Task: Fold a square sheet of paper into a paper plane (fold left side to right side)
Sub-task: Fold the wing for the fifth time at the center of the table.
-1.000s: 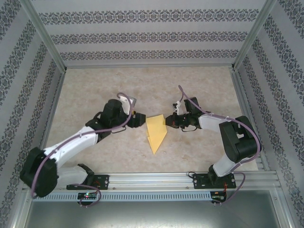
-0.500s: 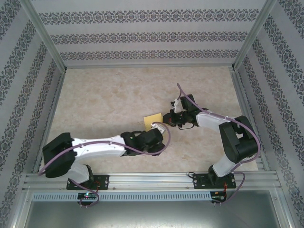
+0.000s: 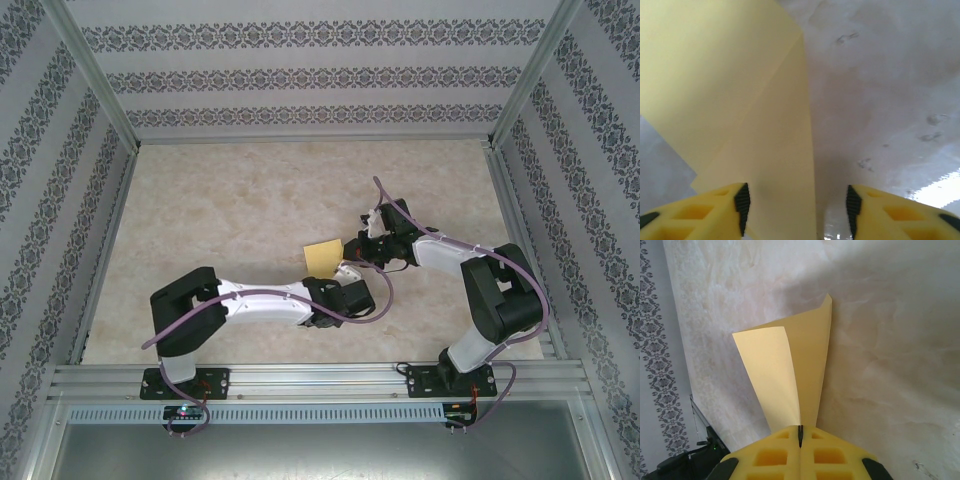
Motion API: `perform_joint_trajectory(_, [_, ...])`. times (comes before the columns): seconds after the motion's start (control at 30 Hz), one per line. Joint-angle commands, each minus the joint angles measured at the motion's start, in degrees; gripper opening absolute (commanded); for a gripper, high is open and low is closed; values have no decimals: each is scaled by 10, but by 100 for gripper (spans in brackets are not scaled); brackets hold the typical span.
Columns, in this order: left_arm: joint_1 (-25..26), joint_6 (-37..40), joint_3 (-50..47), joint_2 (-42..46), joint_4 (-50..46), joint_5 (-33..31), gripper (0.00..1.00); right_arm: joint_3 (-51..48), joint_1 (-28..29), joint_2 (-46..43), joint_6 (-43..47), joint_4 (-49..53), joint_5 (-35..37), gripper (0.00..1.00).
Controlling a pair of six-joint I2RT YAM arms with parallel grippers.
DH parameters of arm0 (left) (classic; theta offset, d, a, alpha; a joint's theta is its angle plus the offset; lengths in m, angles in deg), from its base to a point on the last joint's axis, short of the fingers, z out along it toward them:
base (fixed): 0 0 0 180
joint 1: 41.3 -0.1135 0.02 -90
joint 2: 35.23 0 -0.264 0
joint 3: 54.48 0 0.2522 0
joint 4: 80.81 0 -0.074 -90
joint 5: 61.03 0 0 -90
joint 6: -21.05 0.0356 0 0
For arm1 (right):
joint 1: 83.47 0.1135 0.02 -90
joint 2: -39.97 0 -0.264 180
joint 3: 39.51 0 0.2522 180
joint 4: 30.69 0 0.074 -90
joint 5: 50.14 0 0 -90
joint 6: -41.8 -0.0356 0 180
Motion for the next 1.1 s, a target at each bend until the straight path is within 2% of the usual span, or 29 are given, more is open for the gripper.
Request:
perform_joint_trajectory(0.0, [8, -21, 23, -15, -50, -36, 50, 12, 9, -4, -2, 6, 5, 0])
perform_joint_trajectory(0.23, [8, -27, 34, -33, -61, -42, 34, 14, 11, 1, 1, 7, 2, 0])
perform_joint_trajectory(0.4, [7, -28, 36, -41, -62, -39, 17, 14, 11, 4, 3, 8, 3, 0])
perform_joint_trajectory(0.6, [6, -30, 35, -41, -60, -36, 9, 17, 9, -3, 14, 17, 7, 1])
perform_joint_trajectory(0.8, [-5, -31, 6, -6, -20, -7, 7, 7, -13, -78, 43, 33, 45, 32])
perform_joint_trajectory(0.93, [-23, -30, -34, 40, 39, 34, 7, -19, -44, -149, 61, 50, 82, 46])
perform_joint_trajectory(1.07, [-48, -26, -80, 78, 117, 104, 7, -48, -71, -197, 80, 65, 91, 55])
